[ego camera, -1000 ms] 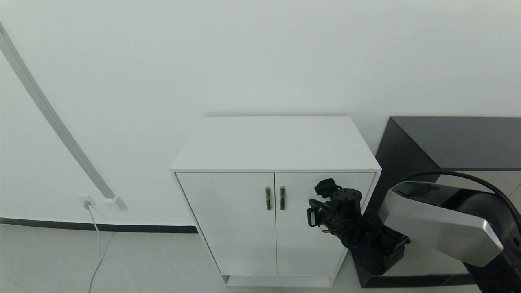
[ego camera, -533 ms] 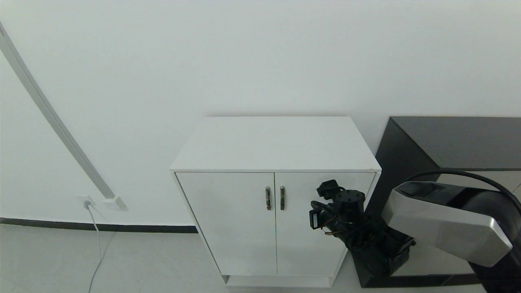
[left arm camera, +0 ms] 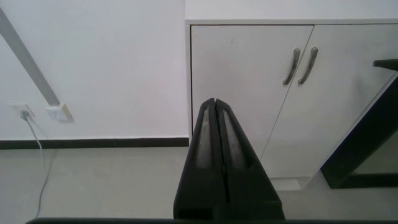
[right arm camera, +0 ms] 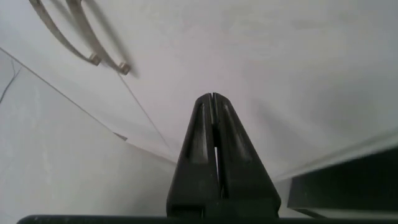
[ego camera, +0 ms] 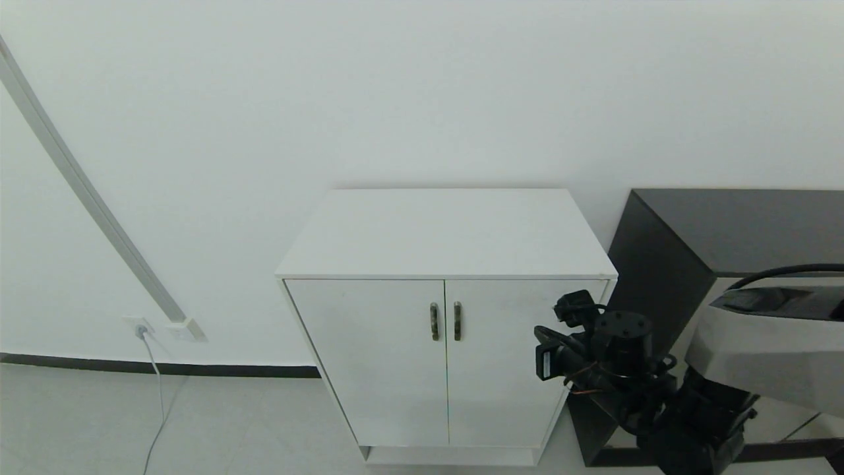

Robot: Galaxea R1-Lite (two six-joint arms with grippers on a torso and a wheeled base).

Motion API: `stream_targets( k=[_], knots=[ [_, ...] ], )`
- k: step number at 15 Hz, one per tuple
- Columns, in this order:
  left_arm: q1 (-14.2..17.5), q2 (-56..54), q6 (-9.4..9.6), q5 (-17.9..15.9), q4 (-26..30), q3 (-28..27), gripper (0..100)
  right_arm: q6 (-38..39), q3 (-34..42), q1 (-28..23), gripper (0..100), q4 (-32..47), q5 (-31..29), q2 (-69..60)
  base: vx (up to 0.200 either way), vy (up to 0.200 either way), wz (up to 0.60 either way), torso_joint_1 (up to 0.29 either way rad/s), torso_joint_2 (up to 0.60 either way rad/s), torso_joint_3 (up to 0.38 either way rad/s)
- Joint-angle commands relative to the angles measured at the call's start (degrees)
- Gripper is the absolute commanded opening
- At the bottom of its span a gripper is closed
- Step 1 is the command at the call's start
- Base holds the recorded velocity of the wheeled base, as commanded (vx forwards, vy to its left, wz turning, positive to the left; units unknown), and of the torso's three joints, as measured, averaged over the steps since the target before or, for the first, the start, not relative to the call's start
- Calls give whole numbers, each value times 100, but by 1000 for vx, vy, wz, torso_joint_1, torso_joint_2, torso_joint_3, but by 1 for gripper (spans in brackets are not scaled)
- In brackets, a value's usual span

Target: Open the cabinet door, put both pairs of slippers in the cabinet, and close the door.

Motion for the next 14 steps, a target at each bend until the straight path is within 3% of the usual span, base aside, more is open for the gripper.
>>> stream_targets(
  k=[1, 14],
  knots=[
    [1, 5, 1, 1, 2, 1, 0, -62, 645, -241, 0, -109, -4, -816, 0, 0, 0, 0, 0, 0],
    [1, 5, 1, 1, 2, 1, 0, -414, 2649, -1498, 0, -267, 14, -3119, 0, 0, 0, 0, 0, 0]
  ],
)
